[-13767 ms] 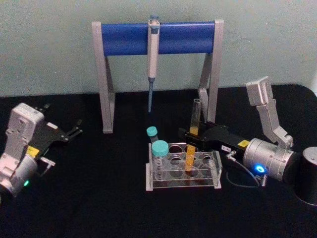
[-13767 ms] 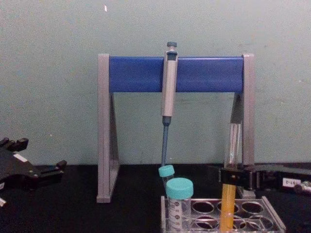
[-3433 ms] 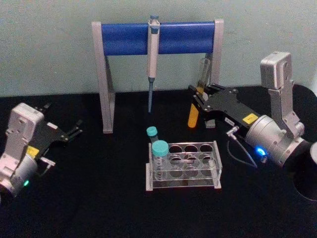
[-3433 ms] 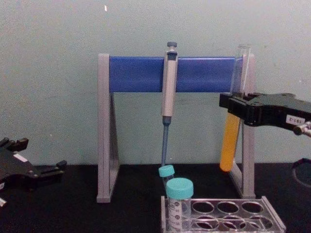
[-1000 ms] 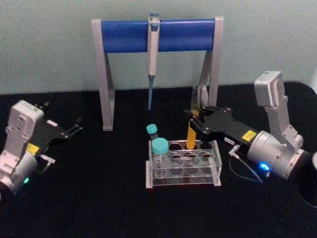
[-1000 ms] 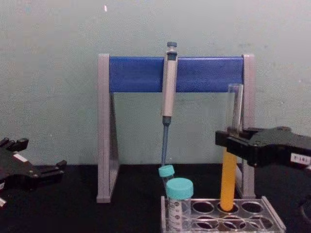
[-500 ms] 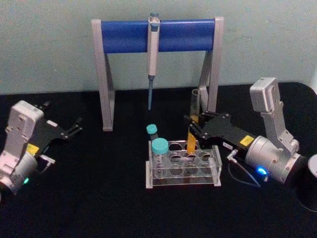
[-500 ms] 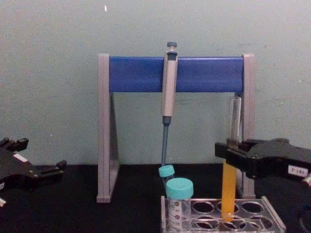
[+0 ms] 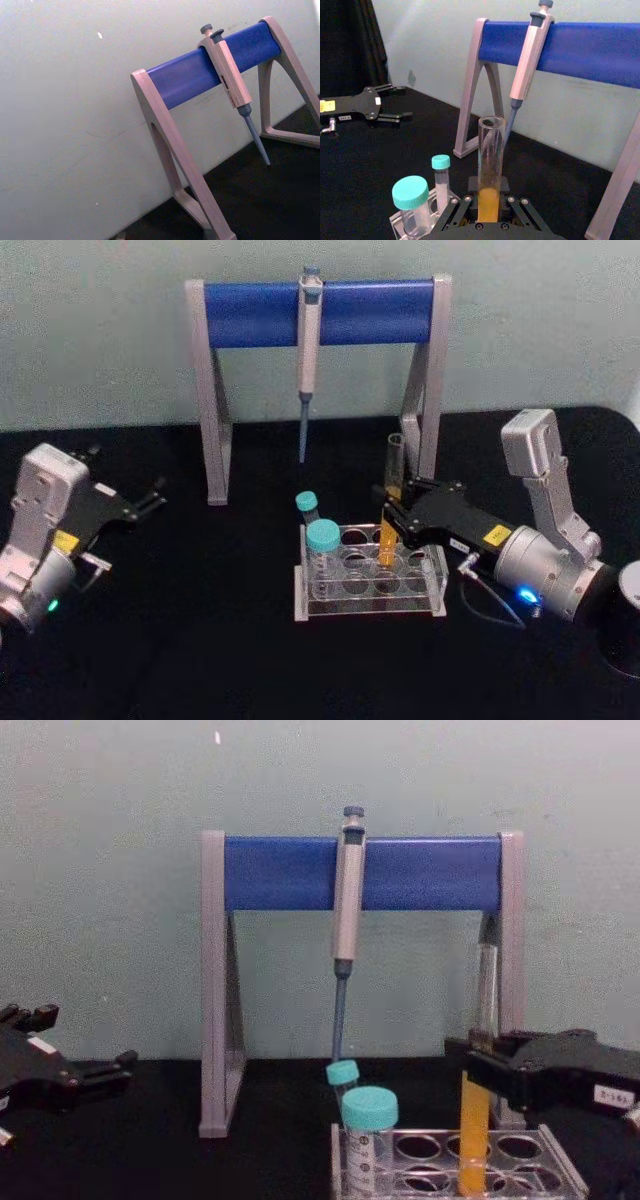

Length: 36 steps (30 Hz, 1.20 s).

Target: Pick up the test tube from the test tube rack, shake it, then place it back into the test tube rack.

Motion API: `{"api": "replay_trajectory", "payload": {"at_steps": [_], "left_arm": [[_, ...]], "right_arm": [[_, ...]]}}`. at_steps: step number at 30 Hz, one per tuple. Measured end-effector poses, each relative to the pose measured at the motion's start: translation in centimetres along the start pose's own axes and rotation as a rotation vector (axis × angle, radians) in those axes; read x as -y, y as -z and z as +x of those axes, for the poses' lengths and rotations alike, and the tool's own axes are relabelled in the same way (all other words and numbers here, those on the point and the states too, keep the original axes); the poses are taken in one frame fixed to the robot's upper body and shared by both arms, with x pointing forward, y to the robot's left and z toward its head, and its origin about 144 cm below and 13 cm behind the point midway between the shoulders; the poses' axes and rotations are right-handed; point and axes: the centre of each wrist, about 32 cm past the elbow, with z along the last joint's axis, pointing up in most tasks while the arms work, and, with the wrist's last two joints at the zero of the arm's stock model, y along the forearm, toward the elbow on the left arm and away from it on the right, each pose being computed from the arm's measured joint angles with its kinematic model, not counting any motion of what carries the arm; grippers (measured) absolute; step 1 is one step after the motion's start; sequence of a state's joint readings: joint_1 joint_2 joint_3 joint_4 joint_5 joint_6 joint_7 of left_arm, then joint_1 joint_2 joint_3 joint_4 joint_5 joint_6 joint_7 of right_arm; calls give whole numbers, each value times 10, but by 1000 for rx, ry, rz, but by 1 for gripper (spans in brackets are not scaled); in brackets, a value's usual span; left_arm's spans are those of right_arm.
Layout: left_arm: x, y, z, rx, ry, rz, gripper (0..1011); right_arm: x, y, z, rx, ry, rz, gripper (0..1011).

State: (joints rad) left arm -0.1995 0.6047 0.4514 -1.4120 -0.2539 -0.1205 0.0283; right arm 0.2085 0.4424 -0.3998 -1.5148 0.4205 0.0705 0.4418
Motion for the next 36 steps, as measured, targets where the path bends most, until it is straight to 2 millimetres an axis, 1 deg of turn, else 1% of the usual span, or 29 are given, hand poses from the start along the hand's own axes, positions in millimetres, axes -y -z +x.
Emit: {"api": "replay_trajectory", "payload": {"at_steps": [17, 36], "left_arm": [[0, 0, 0, 0, 0, 0, 1002], [0, 0, 0, 0, 0, 0, 1001]], "right_arm": [[-3, 12, -3, -27, 5, -27, 225], [-4, 13, -3, -27, 9, -34, 225]]}}
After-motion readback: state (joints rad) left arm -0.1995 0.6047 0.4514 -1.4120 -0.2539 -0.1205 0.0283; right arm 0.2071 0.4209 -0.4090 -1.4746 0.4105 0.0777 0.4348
